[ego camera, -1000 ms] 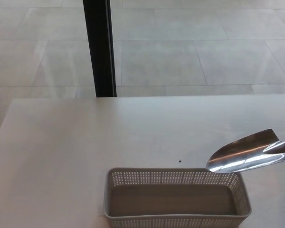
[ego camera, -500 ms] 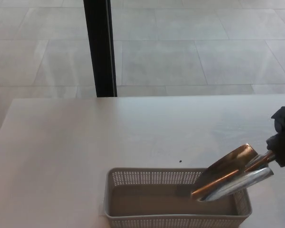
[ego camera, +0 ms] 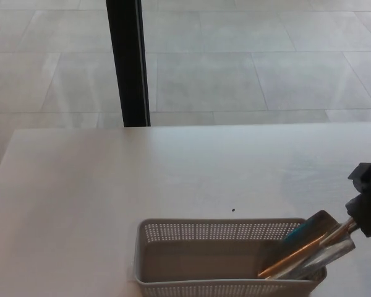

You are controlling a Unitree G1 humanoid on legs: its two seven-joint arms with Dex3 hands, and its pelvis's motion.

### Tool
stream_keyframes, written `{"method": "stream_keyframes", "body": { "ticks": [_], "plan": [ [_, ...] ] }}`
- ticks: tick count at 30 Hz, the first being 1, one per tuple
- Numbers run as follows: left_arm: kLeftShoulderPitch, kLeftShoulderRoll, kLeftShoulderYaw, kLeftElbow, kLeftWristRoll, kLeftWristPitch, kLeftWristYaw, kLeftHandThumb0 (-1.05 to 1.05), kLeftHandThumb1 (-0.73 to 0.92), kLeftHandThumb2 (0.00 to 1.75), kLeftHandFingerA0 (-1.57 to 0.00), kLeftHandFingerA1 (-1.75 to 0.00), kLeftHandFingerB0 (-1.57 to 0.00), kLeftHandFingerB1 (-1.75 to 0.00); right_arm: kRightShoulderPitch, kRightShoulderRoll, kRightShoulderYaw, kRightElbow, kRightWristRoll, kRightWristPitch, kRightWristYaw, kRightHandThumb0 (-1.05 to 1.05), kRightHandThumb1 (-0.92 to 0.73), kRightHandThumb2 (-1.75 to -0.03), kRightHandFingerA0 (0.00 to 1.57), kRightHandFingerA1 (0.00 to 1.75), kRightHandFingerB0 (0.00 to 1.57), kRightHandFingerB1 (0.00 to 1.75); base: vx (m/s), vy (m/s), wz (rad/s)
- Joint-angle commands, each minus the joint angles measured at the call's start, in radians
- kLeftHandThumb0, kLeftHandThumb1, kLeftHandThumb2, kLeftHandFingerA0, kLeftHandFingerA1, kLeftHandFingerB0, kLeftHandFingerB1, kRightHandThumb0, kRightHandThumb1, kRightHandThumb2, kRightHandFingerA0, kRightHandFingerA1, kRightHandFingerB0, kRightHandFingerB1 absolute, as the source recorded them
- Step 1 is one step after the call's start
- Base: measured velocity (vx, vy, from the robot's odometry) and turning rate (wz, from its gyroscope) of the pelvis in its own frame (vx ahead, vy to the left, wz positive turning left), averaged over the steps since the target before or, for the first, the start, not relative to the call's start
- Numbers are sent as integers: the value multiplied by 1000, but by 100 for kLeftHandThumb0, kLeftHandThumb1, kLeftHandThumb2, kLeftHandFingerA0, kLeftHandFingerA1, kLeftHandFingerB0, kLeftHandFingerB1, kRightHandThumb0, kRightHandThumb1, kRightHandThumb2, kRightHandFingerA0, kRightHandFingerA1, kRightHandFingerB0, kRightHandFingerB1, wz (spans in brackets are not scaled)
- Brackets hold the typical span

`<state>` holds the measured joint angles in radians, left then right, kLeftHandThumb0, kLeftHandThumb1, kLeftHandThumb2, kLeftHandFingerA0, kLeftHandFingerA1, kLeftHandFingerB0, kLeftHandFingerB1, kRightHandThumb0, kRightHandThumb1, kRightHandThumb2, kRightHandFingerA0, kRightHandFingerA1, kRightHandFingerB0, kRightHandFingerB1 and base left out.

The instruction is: A garden tool is kept on the righthand side and a container is kept on the lefthand side on a desk infront of the robot. the robot uses its right hand to pick up the garden tool and makes a scooping motion inside the container

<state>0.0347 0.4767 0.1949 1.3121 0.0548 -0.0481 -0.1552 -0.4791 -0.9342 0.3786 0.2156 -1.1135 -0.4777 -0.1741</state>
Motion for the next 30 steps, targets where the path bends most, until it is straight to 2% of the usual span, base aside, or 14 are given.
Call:
{"method": "stream_keyframes", "body": {
  "ticks": [1, 2, 3, 4, 7, 8, 9, 11, 12, 13, 14, 15, 16, 30],
  "plan": [
    [9, 12, -4, 8, 2, -5, 2, -48, 69, 61, -61, -59, -55, -47, 45, 35, 14, -83, -119, 207, 253, -42, -60, -105, 117, 132, 83, 101, 0, 0, 0],
    [9, 12, -4, 8, 2, -5, 2, -48, 69, 61, -61, -59, -55, -47, 47, 35, 13, -86, -120, 210, 256, -42, -60, -105, 117, 132, 83, 101, 0, 0, 0],
    [8, 13, -6, 6, 2, -1, 2, -48, 69, 61, -61, -59, -55, -47, 49, 43, 18, -100, -135, 223, 281, -41, -78, -69, 89, 175, 70, 142, 0, 0, 0],
    [8, 14, -5, 5, 1, -3, -1, -48, 69, 61, -64, -63, -57, -48, 53, 49, 22, -112, -145, 227, 290, -42, -79, -69, 87, 175, 71, 132, 0, 0, 0],
    [8, 13, 3, 6, -8, 2, -6, -47, 67, 60, -64, -61, -56, -47, 64, 77, 33, -175, -169, 252, 364, -41, -79, -68, 86, 175, 72, 132, 0, 0, 0],
    [9, 14, -1, 4, -3, -1, -3, -47, 68, 61, -64, -59, -56, -46, 68, 94, 37, -191, -162, 251, 368, -40, -78, -71, 87, 174, 78, 110, 0, 0, 0],
    [10, 15, -3, 3, -1, -2, -1, -47, 68, 61, -64, -59, -56, -46, 70, 102, 37, -199, -160, 251, 371, -40, -78, -71, 87, 174, 78, 110, 0, 0, 0],
    [9, 11, -6, 5, 1, -2, -3, -48, 68, 60, -65, -60, -57, -47, 78, 120, 36, -214, -121, 228, 353, -36, -76, -80, 92, 175, 80, 121, 0, 0, 0],
    [10, 10, -8, 6, 4, -7, 0, -48, 69, 61, -63, -58, -55, -46, 77, 126, 41, -226, -122, 230, 373, -43, -68, -85, 108, 169, 81, 130, 0, 0, 0],
    [10, 8, -10, 6, 6, -9, 1, -48, 69, 61, -63, -58, -55, -46, 81, 128, 40, -237, -123, 233, 386, -43, -68, -85, 108, 169, 81, 130, 0, 0, 0],
    [9, 8, -7, 6, 2, -10, -4, -47, 70, 61, -63, -59, -54, -47, 79, 138, 53, -260, -135, 220, 374, -41, -76, -84, 93, 175, 76, 148, 0, 0, 0],
    [9, 7, -8, 6, 3, -13, 0, -45, 70, 61, -63, -57, -55, -47, 79, 147, 63, -279, -160, 229, 382, -43, -78, -81, 93, 175, 76, 142, 0, 0, 0],
    [7, 8, -10, 7, 5, -14, -2, -46, 70, 61, -61, -57, -53, -46, 81, 157, 68, -296, -163, 233, 395, -43, -78, -83, 94, 175, 74, 149, 0, 0, 0],
    [1, 14, -32, 3, 17, -10, 2, -48, 69, 61, -64, -58, -55, -45, 52, 279, 141, -376, -231, 282, 494, -47, -76, -83, 98, 175, 74, 153, 0, 0, 0]
  ]
}}
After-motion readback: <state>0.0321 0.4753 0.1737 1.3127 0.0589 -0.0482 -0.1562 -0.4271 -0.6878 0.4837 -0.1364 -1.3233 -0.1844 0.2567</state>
